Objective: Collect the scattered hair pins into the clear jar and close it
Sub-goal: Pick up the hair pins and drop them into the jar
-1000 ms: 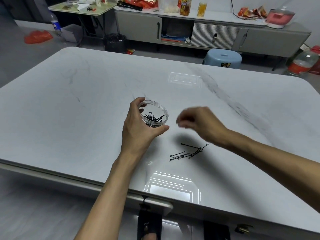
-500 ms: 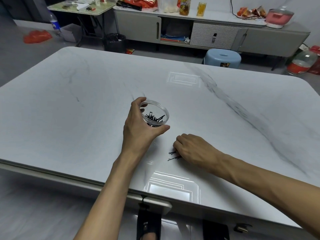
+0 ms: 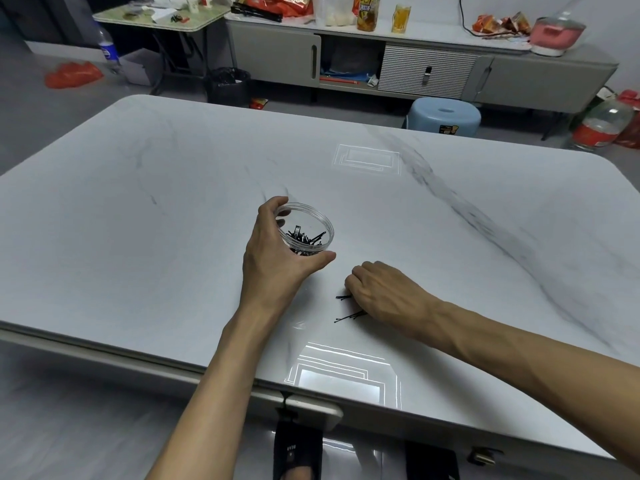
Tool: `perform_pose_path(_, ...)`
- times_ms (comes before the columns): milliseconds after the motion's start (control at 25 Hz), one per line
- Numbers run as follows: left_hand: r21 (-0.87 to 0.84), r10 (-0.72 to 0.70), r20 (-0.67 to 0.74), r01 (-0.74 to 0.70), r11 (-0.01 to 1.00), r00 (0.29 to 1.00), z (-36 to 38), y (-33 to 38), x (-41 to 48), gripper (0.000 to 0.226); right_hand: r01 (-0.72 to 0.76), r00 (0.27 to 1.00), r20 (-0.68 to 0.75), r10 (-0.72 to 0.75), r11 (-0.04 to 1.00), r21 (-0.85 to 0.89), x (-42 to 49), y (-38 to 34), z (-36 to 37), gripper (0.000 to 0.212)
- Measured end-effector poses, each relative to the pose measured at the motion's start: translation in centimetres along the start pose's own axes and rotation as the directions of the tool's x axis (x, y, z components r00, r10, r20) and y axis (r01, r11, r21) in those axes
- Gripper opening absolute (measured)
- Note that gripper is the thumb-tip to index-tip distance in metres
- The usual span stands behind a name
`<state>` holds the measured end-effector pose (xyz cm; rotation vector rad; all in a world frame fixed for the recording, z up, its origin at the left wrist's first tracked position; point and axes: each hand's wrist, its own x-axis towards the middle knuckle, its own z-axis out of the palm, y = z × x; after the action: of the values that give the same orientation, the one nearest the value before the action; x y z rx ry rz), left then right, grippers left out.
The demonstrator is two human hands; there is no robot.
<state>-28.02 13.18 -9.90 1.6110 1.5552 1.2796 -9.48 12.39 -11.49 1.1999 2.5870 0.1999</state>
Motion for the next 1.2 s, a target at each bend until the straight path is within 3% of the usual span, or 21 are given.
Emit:
perform_pose_path(160, 0.001, -0.002, 0.0, 0.002, 1.0, 1.0, 0.0, 0.0, 0.0, 0.092, 0.018, 1.0, -0.007, -0.018, 0.999, -0.029, 0.2, -0.1, 0.5, 0.03)
perform_pose_path(280, 0.002, -0.004, -0.003, 0.004, 1.0, 1.0, -0.2, 0.1, 0.0, 0.092, 0.037, 0.996, -0.087, -0.023, 0.987, 0.153, -0.3, 0.6, 0.8, 0.021)
perform_pose_path(320, 0.002, -0.003, -0.004, 0.003, 1.0, 1.0, -0.2, 0.1, 0.0, 0.092, 0.013, 0.992, -0.123, 0.025, 0.954, 0.299, -0.5, 0.9, 0.8, 0.016)
perform_pose_path(400, 0.005, -0.001, -0.002, 0.001, 1.0, 1.0, -0.2, 0.0, 0.0, 0.092, -0.077, 0.952, -0.191, 0.24, 0.79, 0.609, -0.6, 1.7, 0.3, 0.012)
perform_pose_path(440, 0.007, -0.001, 0.0, 0.001, 1.0, 1.0, -0.2, 0.0, 0.0, 0.093, -0.102, 0.898, -0.236, 0.37, 0.699, 0.708, -0.3, 2.3, -0.3, 0.012)
perform_pose_path(520, 0.014, 0.004, 0.006, -0.004, 1.0, 1.0, -0.1, 0.0, 0.0, 0.093, -0.059, 0.765, -0.373, 0.525, 0.634, 0.771, 0.6, 3.6, -2.2, 0.013)
perform_pose_path(600, 0.015, 0.01, 0.018, -0.01, 1.0, 1.0, 0.1, 0.2, -0.2, 0.093, 0.039, 0.753, -0.445, 0.485, 0.642, 0.765, 1.7, 4.1, -5.0, 0.012)
perform_pose_path(720, 0.004, 0.016, 0.044, -0.016, 1.0, 0.999, 0.3, 0.3, -0.2, 0.093, 0.144, 0.843, -0.456, 0.285, 0.697, 0.703, 2.9, 3.8, -7.6, 0.005)
perform_pose_path(800, 0.004, 0.02, 0.048, -0.02, 1.0, 0.999, 0.4, 0.3, -0.3, 0.093, 0.153, 0.834, -0.467, 0.293, 0.692, 0.706, 2.9, 3.9, -7.3, 0.007)
perform_pose_path(920, 0.0, 0.028, 0.046, -0.028, 1.0, 0.999, 0.4, 0.2, -0.3, 0.093, 0.031, 0.843, -0.341, 0.417, 0.595, 0.803, 1.0, 6.0, -4.8, 0.014)
perform_pose_path(1000, -0.012, 0.028, 0.054, -0.027, 1.0, 0.998, 0.4, 0.2, -0.4, 0.092, -0.115, 0.922, -0.161, 0.353, 0.645, 0.756, -1.2, 7.4, -2.0, 0.016)
perform_pose_path(1080, -0.023, 0.029, 0.057, -0.027, 0.999, 0.998, 0.5, 0.2, -0.4, 0.092, -0.211, 0.957, 0.003, 0.29, 0.689, 0.694, -3.2, 7.7, 0.8, 0.016)
perform_pose_path(1200, -0.021, 0.032, 0.057, -0.03, 0.999, 0.998, 0.7, 0.3, -0.5, 0.092, -0.229, 0.955, 0.028, 0.295, 0.672, 0.704, -4.8, 6.4, 3.3, 0.015)
